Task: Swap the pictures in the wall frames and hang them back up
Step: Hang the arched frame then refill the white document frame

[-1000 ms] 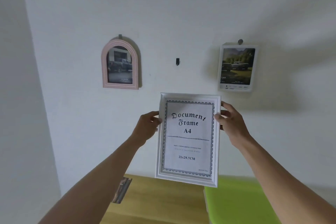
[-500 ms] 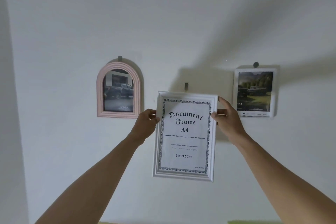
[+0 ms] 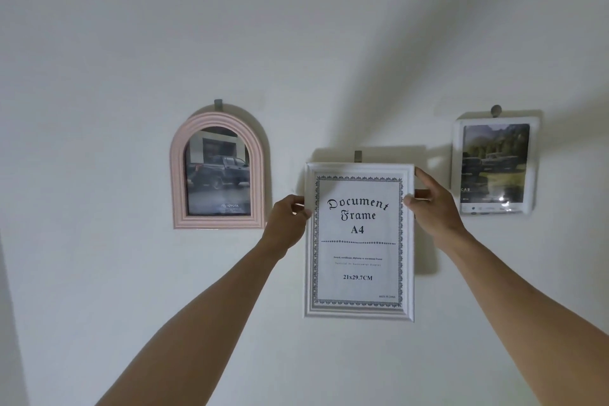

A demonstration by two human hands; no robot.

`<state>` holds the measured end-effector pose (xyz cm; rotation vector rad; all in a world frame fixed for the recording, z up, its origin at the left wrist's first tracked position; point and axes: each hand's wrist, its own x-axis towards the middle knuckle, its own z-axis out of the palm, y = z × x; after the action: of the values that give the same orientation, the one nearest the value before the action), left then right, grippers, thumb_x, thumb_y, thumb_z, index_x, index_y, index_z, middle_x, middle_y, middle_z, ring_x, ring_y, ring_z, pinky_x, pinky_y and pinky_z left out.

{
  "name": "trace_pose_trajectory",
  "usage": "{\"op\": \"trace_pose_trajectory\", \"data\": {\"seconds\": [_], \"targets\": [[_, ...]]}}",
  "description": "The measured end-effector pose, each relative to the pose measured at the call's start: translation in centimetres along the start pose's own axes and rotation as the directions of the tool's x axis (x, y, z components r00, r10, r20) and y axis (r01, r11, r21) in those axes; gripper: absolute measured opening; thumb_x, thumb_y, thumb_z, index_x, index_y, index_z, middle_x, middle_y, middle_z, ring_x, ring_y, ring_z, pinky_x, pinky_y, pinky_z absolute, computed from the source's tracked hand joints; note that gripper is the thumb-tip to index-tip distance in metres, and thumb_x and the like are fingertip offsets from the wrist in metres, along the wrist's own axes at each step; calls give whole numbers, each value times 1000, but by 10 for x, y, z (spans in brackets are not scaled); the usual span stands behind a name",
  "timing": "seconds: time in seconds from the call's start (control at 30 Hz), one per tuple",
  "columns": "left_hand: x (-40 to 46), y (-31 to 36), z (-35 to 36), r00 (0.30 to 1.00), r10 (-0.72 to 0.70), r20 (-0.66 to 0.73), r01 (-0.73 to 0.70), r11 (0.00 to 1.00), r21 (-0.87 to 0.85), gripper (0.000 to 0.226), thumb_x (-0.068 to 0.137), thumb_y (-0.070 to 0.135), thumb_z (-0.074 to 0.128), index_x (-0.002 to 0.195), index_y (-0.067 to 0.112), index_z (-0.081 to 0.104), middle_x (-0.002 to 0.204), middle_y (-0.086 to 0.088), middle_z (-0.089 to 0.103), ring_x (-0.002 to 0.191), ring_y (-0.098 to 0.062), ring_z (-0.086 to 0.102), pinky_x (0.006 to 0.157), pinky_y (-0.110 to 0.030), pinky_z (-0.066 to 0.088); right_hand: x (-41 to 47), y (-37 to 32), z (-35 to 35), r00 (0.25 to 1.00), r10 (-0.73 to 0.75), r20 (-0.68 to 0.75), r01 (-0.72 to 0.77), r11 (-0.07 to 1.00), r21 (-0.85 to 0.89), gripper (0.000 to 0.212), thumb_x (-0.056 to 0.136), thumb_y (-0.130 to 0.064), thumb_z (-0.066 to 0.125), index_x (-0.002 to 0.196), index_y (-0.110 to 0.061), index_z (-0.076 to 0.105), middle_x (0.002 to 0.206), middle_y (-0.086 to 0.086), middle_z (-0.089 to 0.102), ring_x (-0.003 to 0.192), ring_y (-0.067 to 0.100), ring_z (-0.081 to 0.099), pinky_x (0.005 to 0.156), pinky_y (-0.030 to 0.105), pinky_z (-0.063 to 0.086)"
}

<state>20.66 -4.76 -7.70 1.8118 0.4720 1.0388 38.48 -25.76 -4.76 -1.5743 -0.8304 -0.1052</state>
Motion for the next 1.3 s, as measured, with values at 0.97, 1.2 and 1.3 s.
{"op": "trace_pose_trajectory", "data": {"seconds": [0.97, 1.2, 1.3], "targets": [[17, -10, 7, 996, 85, -42, -78, 986, 150, 22, 88, 6, 62, 109, 11, 68, 84, 7, 66, 72, -10, 58, 80, -36, 55, 21, 22, 16, 992, -48, -120, 34, 992, -118, 61, 96, -11, 58, 147, -40, 44, 103, -8, 69, 77, -1, 59, 60, 0, 38], [10, -1, 9, 972, 209, -107, -163, 928, 335, 19, 83, -2, 60, 96, 2, 73, 84, -8, 72, 77, -23, 62, 73, -30, 53, 15, 21, 19, 977, -146, -155, 113, 972, -204, 51, 94, -12, 62, 141, -30, 54, 98, -6, 71, 86, 8, 65, 78, 6, 42], [8, 2, 11, 969, 211, -130, -157, 928, 337, 17, 78, -6, 63, 91, 0, 74, 81, -14, 71, 72, -23, 58, 69, -30, 51, 13, 20, 16, 970, -181, -163, 140, 961, -238, 35, 92, -11, 65, 125, -22, 67, 96, -2, 73, 88, 15, 69, 88, 23, 49]]}}
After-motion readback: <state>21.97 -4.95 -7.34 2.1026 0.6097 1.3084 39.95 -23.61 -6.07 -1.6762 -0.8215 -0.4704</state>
